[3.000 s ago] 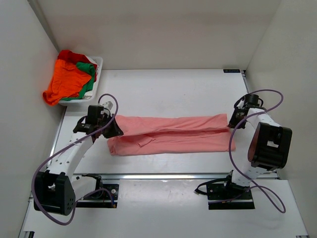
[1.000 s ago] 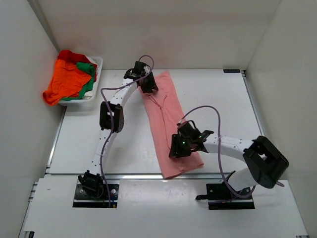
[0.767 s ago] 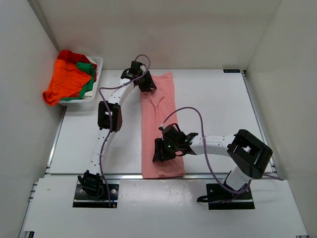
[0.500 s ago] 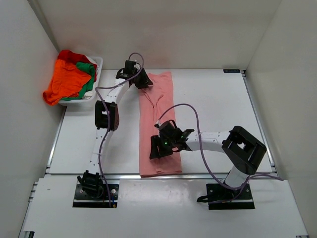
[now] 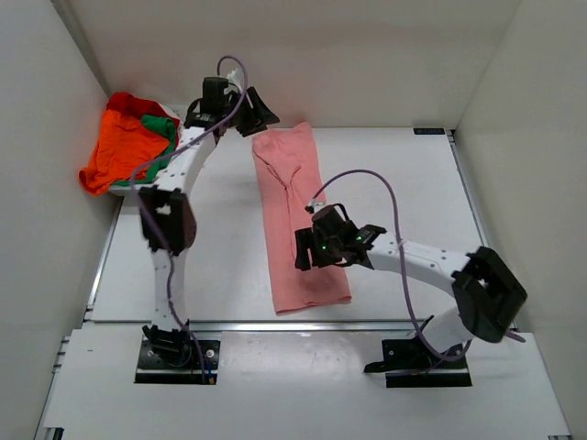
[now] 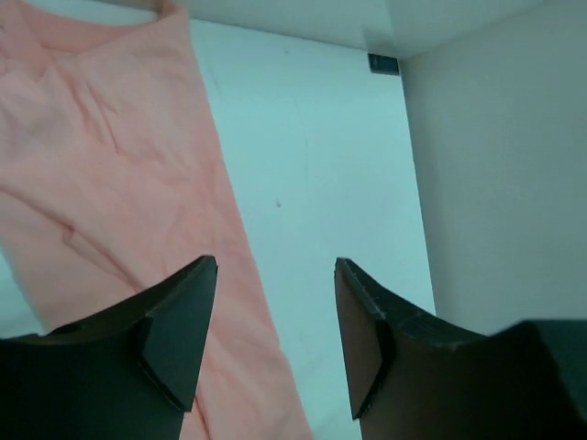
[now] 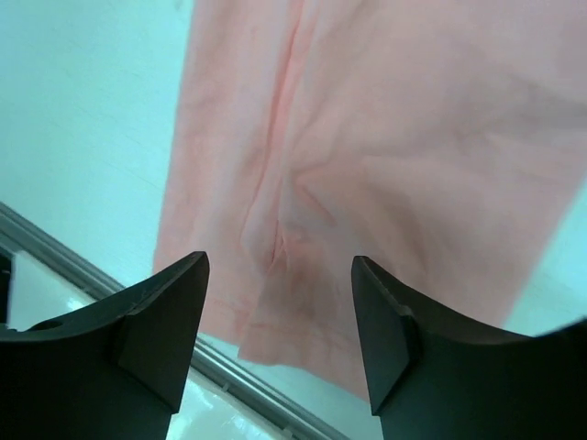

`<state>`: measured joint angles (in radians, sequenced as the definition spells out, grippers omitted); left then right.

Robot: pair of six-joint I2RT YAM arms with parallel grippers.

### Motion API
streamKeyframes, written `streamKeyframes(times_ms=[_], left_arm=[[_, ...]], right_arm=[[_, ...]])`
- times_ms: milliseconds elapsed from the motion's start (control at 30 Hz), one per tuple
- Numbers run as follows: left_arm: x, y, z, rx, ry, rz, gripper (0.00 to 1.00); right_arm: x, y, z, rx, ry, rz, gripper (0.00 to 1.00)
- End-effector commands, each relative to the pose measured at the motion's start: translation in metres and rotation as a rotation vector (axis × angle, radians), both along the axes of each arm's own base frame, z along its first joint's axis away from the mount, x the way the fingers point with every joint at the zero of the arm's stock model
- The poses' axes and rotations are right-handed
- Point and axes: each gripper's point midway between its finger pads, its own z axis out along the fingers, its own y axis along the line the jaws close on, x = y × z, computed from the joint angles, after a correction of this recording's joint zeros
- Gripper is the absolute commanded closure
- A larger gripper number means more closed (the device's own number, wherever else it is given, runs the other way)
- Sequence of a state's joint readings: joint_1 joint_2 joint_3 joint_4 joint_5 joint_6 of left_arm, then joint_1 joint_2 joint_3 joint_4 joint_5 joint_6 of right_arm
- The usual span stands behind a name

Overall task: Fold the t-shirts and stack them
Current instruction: Rotate the tshirt 90 degrees

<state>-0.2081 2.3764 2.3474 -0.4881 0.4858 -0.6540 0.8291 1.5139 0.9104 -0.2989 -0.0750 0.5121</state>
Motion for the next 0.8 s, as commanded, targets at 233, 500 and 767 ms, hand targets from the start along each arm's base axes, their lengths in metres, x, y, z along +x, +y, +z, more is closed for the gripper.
streamKeyframes(times_ms=[233,500,767], left_arm=[[-0.327,0.052,-0.074,0.273,0.154,0.03,0.33],[-0.431,0.034,-0.163,0.218,0.317,-0.057,0.32],[-0.456,0.009,-0.179,0.205,0.367,-0.115,0.33]], right_arm=[[-0.016,-0.105,0.004,0.006,-0.012,-0.317,0.31],[-0.062,-0.128,-0.039,-0.021,0.081,-0.413,0.36],[-0.07,-0.124,-0.05,0.044,0.111,-0.411,0.4]])
